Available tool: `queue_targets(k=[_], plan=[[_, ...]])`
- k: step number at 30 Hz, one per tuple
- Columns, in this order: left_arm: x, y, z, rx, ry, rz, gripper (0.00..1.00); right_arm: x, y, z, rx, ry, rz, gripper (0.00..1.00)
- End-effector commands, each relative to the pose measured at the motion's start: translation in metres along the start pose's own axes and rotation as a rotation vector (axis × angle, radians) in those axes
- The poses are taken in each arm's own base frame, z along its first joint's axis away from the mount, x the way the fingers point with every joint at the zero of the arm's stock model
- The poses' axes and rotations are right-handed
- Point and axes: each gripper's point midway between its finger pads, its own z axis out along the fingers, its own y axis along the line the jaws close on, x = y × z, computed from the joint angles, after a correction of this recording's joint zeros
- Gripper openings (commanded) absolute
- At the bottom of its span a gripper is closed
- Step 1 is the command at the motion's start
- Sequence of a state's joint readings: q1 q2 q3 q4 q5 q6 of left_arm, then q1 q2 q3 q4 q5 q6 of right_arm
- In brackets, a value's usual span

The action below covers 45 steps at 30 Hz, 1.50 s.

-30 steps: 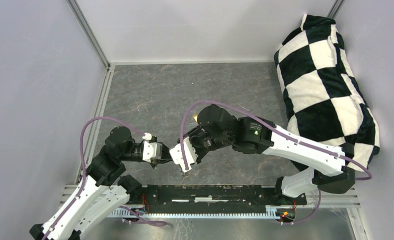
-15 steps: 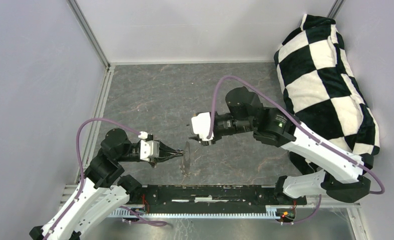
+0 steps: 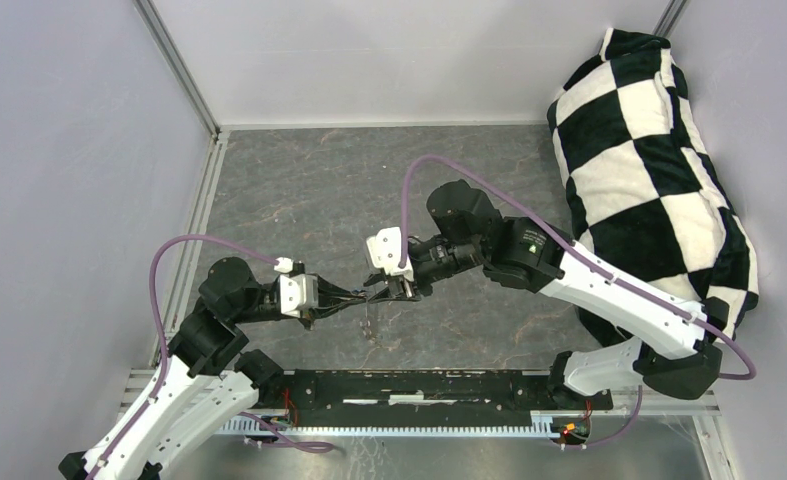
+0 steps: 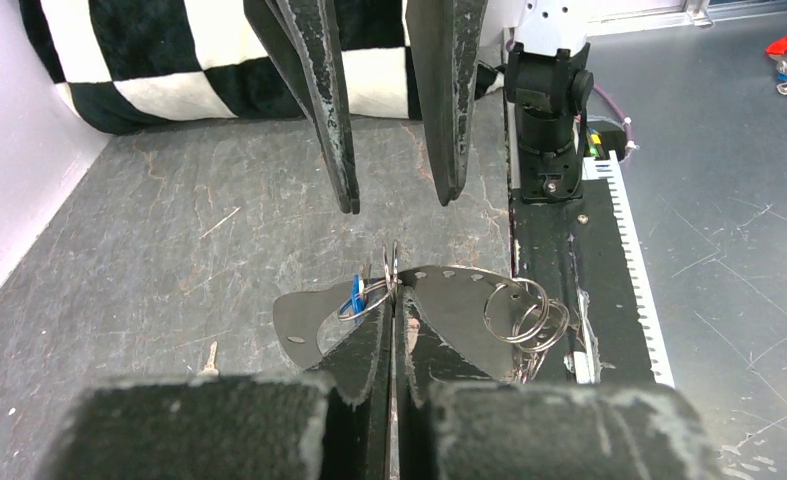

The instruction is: Put the keys on the keyring

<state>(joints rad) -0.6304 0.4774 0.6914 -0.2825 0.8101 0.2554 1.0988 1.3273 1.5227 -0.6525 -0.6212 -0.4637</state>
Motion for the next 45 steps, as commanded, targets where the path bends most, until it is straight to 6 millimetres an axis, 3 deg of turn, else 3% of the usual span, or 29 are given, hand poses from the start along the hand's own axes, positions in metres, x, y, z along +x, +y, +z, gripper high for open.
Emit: queue_targets(k=[1, 12, 21, 28, 37, 40, 42, 45], plan=[[-0.012, 0.004, 0.000, -0.027, -0.039, -0.005, 0.02, -0.003, 0.002, 0.004, -0.011, -0.017, 0.018, 0.36], [-0.015, 0.005, 0.000, -0.028, -0.050, 0.000, 0.02, 0.017, -0.008, 0.010, 0.046, 0.046, 0.024, 0.35], [-0.015, 0.005, 0.001, -0.026, -0.050, -0.001, 0.02, 0.014, -0.012, 0.013, 0.064, 0.020, 0.010, 0.31], [-0.012, 0.004, 0.001, -0.026, -0.044, -0.002, 0.02, 0.013, -0.011, 0.015, 0.060, 0.000, 0.010, 0.21], [-0.004, 0.004, 0.000, -0.032, -0.025, 0.003, 0.02, 0.004, -0.016, 0.008, 0.107, -0.033, -0.031, 0.01], [0.003, 0.002, 0.000, -0.024, -0.006, 0.000, 0.02, 0.000, -0.018, 0.007, 0.117, -0.044, -0.036, 0.00], [0.007, 0.001, -0.001, -0.021, 0.008, 0.000, 0.05, -0.001, -0.019, 0.006, 0.119, -0.041, -0.035, 0.00], [0.011, 0.001, -0.004, -0.029, 0.028, 0.011, 0.20, 0.001, -0.018, 0.005, 0.116, -0.022, -0.028, 0.00]])
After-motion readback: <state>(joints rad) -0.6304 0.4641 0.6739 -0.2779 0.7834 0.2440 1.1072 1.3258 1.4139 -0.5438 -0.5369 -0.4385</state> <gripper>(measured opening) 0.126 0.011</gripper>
